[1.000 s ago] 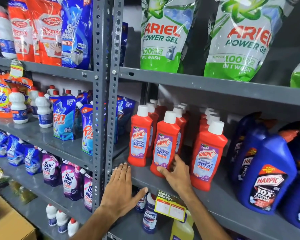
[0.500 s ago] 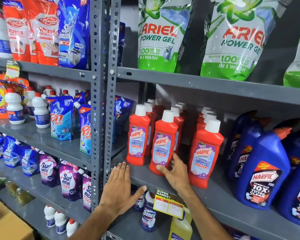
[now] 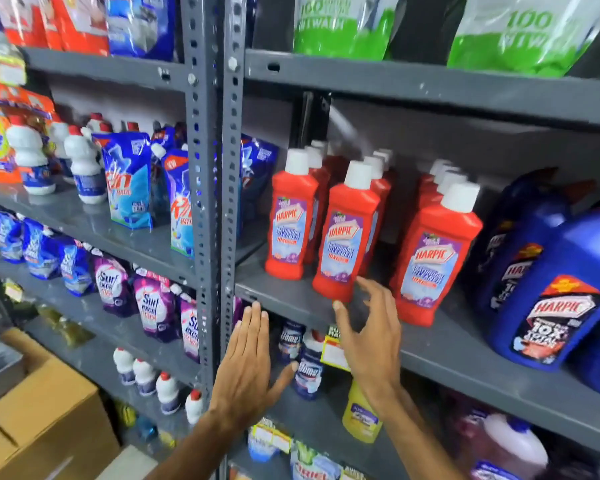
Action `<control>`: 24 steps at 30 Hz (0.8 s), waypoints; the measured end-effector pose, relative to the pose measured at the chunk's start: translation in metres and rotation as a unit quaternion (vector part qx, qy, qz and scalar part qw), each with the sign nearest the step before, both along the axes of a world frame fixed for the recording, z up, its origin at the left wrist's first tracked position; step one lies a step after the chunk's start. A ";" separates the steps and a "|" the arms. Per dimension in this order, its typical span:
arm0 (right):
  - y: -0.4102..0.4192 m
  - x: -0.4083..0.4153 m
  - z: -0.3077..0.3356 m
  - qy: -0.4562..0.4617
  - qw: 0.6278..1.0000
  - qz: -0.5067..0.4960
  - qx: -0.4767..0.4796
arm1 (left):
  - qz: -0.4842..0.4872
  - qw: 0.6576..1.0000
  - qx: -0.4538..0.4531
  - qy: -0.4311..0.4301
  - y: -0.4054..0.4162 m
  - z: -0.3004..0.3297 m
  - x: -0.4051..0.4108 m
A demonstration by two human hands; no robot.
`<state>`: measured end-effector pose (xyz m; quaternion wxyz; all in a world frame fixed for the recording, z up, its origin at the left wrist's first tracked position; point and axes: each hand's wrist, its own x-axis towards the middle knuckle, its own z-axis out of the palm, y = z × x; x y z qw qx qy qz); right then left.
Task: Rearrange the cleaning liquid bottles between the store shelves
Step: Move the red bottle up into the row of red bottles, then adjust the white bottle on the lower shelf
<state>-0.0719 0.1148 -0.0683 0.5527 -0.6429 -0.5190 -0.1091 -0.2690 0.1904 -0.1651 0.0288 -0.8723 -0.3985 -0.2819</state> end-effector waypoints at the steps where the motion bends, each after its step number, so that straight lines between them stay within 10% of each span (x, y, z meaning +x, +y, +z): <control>1: -0.006 -0.006 -0.010 -0.039 0.999 0.013 0.015 | -0.003 1.000 -0.009 0.011 -0.005 -0.015 -0.002; 7: -0.033 -0.023 -0.109 -0.143 0.984 0.102 -0.015 | 0.013 0.991 -0.116 0.067 -0.006 -0.090 -0.011; 14: -0.013 -0.015 -0.259 0.109 0.951 0.092 -0.275 | 0.005 0.971 -0.194 0.137 0.025 -0.194 0.008; 24: 0.082 0.025 -0.325 0.204 0.940 0.041 -0.271 | 0.061 0.955 -0.245 0.159 0.071 -0.253 0.029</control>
